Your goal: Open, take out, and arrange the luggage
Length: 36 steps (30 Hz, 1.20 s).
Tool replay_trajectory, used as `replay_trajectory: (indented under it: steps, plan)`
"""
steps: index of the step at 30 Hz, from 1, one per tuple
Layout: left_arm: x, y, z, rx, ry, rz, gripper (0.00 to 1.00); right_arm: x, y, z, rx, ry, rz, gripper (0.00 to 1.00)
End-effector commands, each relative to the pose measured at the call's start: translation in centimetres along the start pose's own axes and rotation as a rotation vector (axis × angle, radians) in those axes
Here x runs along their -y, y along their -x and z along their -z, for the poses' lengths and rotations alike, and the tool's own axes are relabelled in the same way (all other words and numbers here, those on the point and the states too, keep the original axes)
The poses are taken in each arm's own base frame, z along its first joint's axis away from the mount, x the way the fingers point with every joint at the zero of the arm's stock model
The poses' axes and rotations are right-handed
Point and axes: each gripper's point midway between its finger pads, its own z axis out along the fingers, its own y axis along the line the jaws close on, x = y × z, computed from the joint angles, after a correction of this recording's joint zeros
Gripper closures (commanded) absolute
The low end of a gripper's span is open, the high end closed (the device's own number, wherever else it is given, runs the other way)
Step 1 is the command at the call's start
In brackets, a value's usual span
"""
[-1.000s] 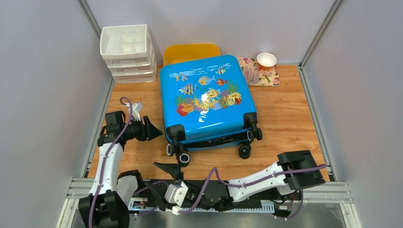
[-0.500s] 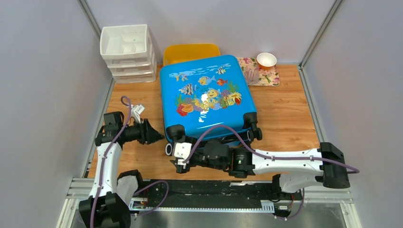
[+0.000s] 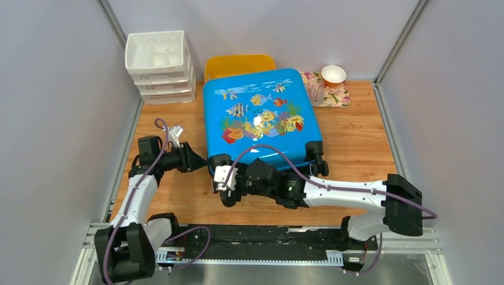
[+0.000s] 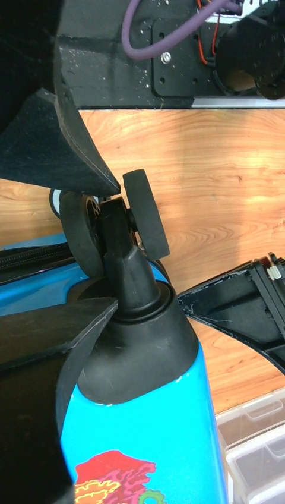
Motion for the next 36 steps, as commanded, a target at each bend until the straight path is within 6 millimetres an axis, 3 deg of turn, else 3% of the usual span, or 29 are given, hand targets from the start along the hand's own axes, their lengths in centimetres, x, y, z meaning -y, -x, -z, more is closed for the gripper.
replay_trajectory:
  steps: [1,4,10,14,16,26,36]
  plan:
    - [0.8,3.1,-2.3,0.056,-0.062,-0.058,0.57,6.5,-1.9,-1.5,-0.056,-0.165,0.006,0.34]
    - [1.0,2.9,-2.0,0.034,-0.062,-0.076,0.57,8.4,-2.1,-1.8,-0.062,-0.206,-0.011,0.36]
    - [0.5,1.6,1.1,-0.047,0.01,-0.412,0.51,10.5,-2.8,-1.3,-0.082,-0.267,-0.07,0.37]
    - [0.3,-2.9,3.1,-0.228,-0.072,-0.579,0.5,11.6,-3.1,-1.6,-0.091,-0.289,-0.101,0.38]
    - [0.4,-4.2,3.2,-0.249,-0.11,-0.607,0.49,11.9,-3.0,-1.8,-0.089,-0.294,-0.106,0.38]
    - [0.4,-5.4,0.6,-0.107,-0.263,-0.573,0.49,12.1,-2.9,-2.3,-0.093,-0.291,-0.116,0.38]
    - [-0.6,-5.6,-0.2,-0.101,-0.311,-0.6,0.45,11.7,-3.1,-1.9,-0.093,-0.279,-0.124,0.38]
